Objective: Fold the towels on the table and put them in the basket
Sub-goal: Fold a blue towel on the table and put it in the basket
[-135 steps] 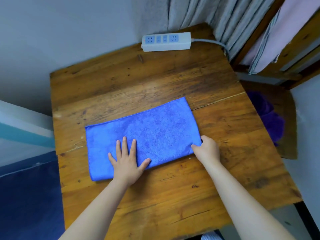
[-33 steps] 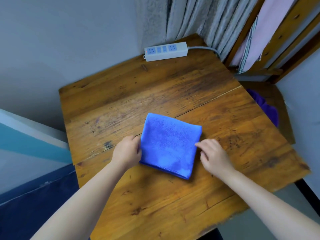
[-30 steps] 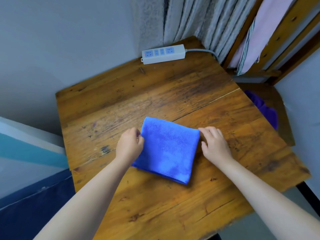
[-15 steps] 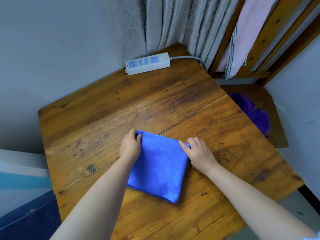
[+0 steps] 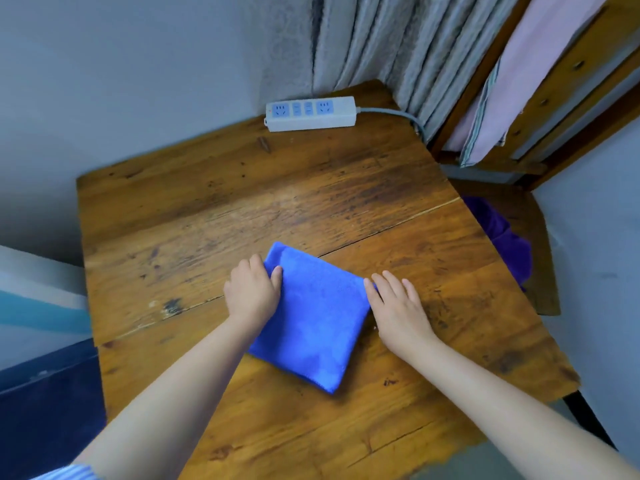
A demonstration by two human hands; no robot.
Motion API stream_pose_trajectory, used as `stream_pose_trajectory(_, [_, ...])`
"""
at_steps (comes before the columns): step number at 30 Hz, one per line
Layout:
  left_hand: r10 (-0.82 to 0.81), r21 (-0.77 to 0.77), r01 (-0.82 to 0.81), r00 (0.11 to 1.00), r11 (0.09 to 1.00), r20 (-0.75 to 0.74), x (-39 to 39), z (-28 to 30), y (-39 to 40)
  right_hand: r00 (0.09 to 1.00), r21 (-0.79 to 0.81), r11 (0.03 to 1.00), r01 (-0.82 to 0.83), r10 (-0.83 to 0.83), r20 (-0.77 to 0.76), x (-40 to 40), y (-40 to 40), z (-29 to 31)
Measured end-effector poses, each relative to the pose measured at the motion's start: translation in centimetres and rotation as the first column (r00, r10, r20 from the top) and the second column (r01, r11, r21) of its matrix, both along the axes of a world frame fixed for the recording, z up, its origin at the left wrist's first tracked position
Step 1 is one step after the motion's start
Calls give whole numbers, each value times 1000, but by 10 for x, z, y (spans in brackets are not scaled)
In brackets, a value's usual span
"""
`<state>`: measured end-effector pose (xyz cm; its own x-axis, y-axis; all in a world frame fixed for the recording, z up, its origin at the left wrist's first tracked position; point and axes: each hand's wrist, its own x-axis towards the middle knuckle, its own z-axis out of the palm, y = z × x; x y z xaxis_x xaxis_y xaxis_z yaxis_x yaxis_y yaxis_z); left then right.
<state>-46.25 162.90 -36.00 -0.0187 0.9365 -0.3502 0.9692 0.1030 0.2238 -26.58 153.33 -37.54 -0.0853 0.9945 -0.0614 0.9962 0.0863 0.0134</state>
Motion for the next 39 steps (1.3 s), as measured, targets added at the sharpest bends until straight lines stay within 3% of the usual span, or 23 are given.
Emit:
stream_pose_trajectory(6, [-71,-140,50,986,989,-148,-40,3,-58,972,37,989,-140,145,-186,-28,52,24])
stream_pose_trajectory(9, [-28,-189,-3,986,982,-162,-45,3,-69,956,-130,977,-170,131,-261,-56,85,30])
stream_pose_trajectory(12, [58,-229,-88,989,969,-133,-42,5,-66,964,-399,904,-154,49,-261,-81,116,28])
stream_pose_trajectory(17, [227,-338,-220,974,915,-19,-47,0,-52,952,-523,846,-103,-68,-297,-99,144,17])
stream_pose_trajectory(23, [344,-385,-258,922,886,174,-60,2,-46,930,-658,747,-92,-172,-325,-100,160,29])
stream_pose_trajectory(26, [442,-317,-345,838,883,319,-70,17,-52,859,-608,771,-188,-171,-483,-98,161,43])
stream_pose_trajectory(30, [502,-226,-457,684,861,529,-92,50,-69,700,-523,767,-373,-138,-701,-97,153,83])
stream_pose_trajectory(32, [477,-147,-486,676,862,562,-104,74,-83,655,-485,744,-460,-85,-751,-101,146,108])
stream_pose_trajectory(35, [416,23,-502,741,864,527,-122,107,-108,604,-422,714,-558,1,-797,-117,127,138])
stream_pose_trajectory(39, [423,175,-562,761,808,492,-148,151,-169,479,-325,673,-665,49,-877,-151,80,171])
